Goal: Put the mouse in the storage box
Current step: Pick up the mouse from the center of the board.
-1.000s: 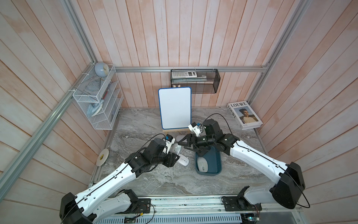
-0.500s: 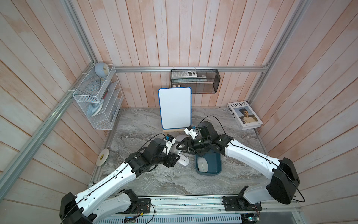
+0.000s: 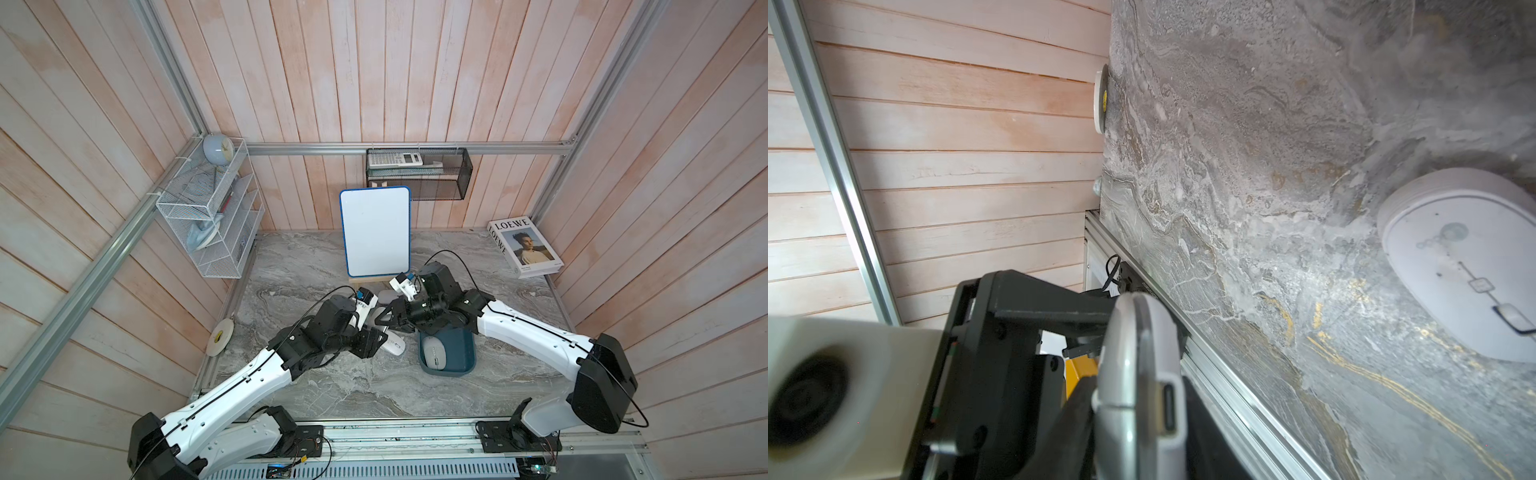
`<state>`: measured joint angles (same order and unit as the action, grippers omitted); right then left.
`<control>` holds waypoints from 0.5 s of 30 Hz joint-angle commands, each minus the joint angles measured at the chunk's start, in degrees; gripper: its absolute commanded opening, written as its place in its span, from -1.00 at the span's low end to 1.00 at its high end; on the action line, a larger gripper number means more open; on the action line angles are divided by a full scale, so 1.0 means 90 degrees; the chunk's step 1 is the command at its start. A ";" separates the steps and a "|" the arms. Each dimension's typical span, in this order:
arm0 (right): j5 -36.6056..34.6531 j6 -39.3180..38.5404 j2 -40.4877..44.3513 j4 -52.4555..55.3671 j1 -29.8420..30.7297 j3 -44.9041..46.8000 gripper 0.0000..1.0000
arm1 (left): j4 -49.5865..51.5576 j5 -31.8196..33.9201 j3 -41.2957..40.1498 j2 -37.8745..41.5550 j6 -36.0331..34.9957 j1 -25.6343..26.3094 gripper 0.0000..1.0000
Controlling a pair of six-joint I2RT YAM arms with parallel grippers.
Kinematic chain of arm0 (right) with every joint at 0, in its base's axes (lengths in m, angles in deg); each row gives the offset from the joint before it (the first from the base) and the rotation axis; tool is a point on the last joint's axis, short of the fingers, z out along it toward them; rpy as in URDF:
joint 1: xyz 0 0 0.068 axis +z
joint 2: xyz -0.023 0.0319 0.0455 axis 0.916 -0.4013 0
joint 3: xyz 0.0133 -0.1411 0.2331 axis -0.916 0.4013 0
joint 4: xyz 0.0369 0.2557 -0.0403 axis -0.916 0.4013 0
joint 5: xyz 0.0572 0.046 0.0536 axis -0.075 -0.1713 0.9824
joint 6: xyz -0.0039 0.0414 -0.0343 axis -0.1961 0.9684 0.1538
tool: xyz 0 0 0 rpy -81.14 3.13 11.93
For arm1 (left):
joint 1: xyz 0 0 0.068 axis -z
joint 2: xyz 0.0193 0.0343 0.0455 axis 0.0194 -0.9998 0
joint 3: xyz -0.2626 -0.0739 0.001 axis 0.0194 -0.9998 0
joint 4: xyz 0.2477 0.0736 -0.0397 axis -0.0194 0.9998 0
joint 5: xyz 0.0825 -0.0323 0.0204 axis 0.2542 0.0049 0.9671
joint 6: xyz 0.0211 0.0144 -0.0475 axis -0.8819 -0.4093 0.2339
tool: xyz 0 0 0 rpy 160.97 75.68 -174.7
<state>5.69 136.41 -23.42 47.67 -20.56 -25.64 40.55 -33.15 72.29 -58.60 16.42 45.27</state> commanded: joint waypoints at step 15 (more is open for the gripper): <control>-0.0012 0.0066 -0.0010 -0.0291 0.0050 -0.0130 -0.77 | -0.0107 0.0297 0.0031 0.0231 -0.0091 0.0002 0.74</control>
<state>5.76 136.61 -23.48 46.73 -20.45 -25.64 40.33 -32.32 72.29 -58.01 16.11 45.19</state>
